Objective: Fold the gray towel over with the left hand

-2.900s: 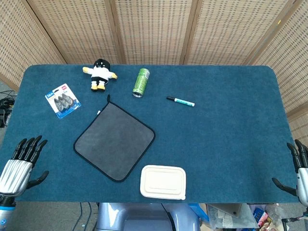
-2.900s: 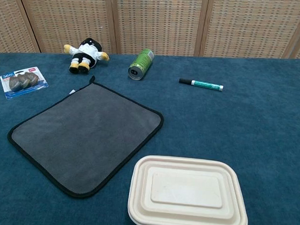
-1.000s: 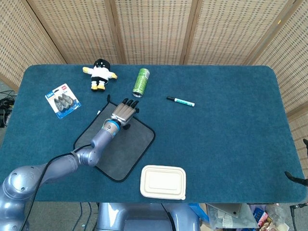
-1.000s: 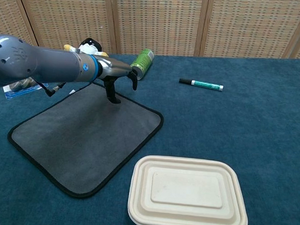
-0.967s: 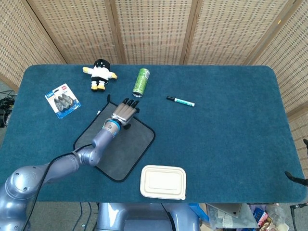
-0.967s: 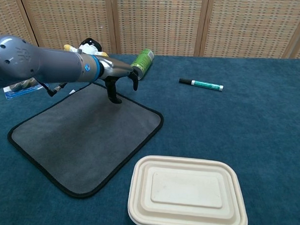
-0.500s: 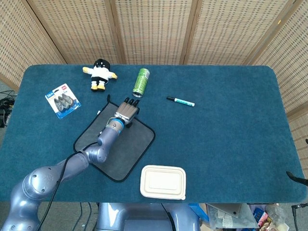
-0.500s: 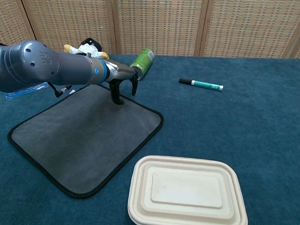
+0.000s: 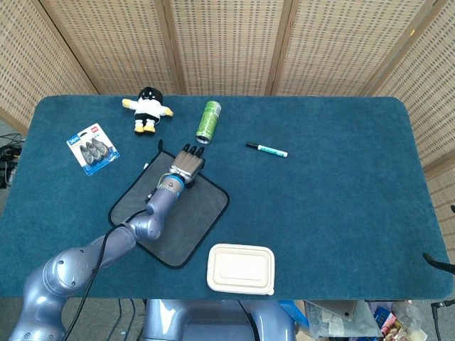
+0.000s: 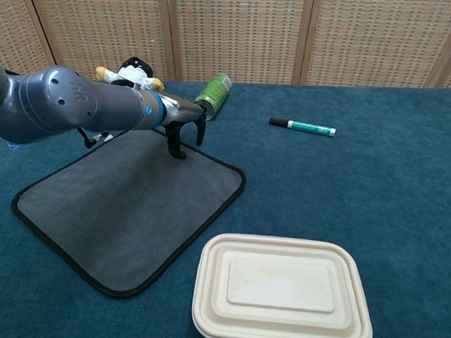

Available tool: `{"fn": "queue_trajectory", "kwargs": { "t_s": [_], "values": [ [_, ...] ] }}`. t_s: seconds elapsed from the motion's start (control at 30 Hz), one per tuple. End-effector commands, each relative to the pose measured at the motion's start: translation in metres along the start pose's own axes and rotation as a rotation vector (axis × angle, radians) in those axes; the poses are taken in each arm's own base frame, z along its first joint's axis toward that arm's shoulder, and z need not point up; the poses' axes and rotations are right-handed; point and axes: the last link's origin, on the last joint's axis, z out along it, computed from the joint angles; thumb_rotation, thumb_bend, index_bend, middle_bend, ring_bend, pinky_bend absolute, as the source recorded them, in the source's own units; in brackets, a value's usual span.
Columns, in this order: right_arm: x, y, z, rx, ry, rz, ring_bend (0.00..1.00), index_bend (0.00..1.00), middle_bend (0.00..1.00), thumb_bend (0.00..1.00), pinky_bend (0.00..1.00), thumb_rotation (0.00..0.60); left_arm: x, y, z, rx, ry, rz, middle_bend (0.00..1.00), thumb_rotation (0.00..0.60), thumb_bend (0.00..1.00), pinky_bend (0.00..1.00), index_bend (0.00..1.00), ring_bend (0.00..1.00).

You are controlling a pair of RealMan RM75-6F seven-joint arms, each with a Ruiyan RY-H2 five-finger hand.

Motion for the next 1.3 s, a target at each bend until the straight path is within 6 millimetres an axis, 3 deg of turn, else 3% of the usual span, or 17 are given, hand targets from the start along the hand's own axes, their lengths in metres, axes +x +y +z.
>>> {"fn": "queue_trajectory", "kwargs": {
  "t_s": [0.03, 0.23, 0.77, 1.3],
  "values": [
    [0.0, 0.0001, 0.0002, -0.001, -0.001, 0.0, 0.0, 0.0, 0.0, 0.0, 0.0, 0.6, 0.0008, 0.0012, 0.0007, 0.005, 0.006, 0.007, 0.0, 0.6, 0.39, 0.0, 0.38, 0.0],
    [0.0, 0.0003, 0.0003, 0.0, -0.002, 0.003, 0.0, 0.0, 0.0, 0.0, 0.0, 0.6, -0.0004, -0.0003, 0.0002, 0.018, 0.008, 0.003, 0.0, 0.6, 0.39, 0.0, 0.48, 0.0],
    [0.0013, 0.0004, -0.0001, 0.006, -0.002, 0.01, 0.0, 0.0, 0.0, 0.0, 0.0, 0.6, -0.0006, -0.0004, -0.0012, 0.031, 0.018, 0.01, 0.0, 0.6, 0.41, 0.0, 0.49, 0.0],
    [0.0027, 0.0008, -0.0005, 0.01, -0.003, 0.021, 0.0, 0.0, 0.0, 0.0, 0.0, 0.6, -0.0011, 0.003, -0.0019, 0.042, 0.035, 0.019, 0.0, 0.6, 0.42, 0.0, 0.61, 0.0]
  ]
}}
